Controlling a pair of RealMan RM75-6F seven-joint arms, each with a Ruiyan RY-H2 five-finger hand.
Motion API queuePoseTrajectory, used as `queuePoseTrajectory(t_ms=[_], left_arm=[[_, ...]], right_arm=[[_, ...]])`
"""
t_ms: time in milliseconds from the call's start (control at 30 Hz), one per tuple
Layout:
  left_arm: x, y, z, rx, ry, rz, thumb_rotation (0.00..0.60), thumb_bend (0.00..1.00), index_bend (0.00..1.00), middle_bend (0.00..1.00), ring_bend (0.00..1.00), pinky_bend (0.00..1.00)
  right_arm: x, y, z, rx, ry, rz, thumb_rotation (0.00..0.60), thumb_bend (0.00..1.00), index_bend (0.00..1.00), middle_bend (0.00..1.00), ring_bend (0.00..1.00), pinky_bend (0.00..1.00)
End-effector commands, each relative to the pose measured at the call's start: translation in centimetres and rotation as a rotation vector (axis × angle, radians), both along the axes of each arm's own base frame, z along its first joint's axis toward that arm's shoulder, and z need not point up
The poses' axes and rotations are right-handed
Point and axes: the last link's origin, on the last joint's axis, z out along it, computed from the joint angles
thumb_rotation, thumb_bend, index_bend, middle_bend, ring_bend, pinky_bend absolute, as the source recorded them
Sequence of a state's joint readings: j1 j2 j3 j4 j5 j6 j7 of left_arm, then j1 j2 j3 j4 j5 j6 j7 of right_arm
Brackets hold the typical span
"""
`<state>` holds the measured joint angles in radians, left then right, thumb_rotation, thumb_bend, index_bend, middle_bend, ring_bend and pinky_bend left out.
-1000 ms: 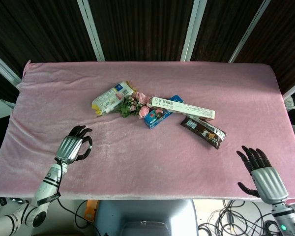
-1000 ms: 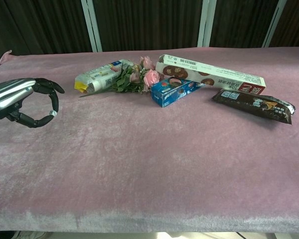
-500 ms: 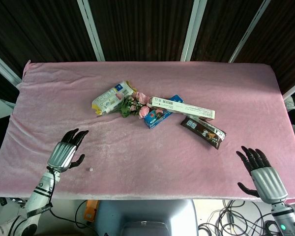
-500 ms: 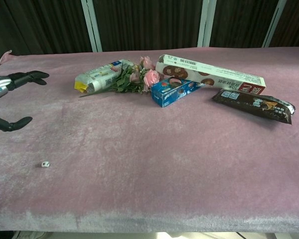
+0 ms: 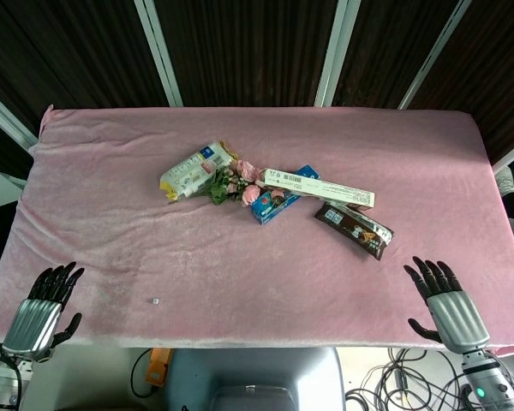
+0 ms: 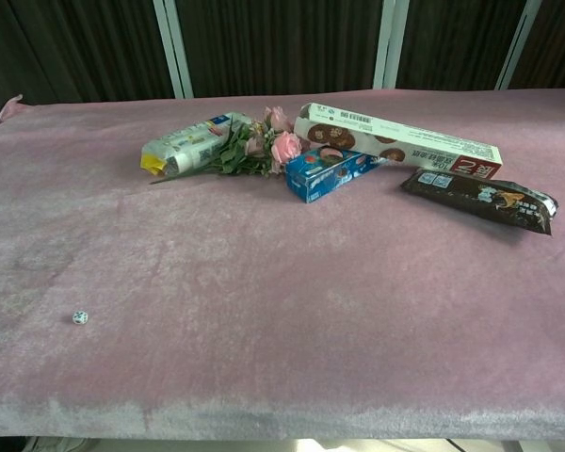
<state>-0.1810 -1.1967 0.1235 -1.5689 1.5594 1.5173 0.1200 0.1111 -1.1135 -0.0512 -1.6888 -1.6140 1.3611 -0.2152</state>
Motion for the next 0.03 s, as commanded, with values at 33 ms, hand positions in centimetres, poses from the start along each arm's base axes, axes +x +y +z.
queuePoseTrajectory(t_ms=[33], left_arm=[[-0.05,0.02,0.18,0.012,-0.006,0.001,0.600,0.39,0.00,0.00,0.00,0.07]], right_arm=[[-0.07,0.00,-0.11,0.003,0.005,-0.002,0.600,0.34,0.00,0.00,0.00,0.00]])
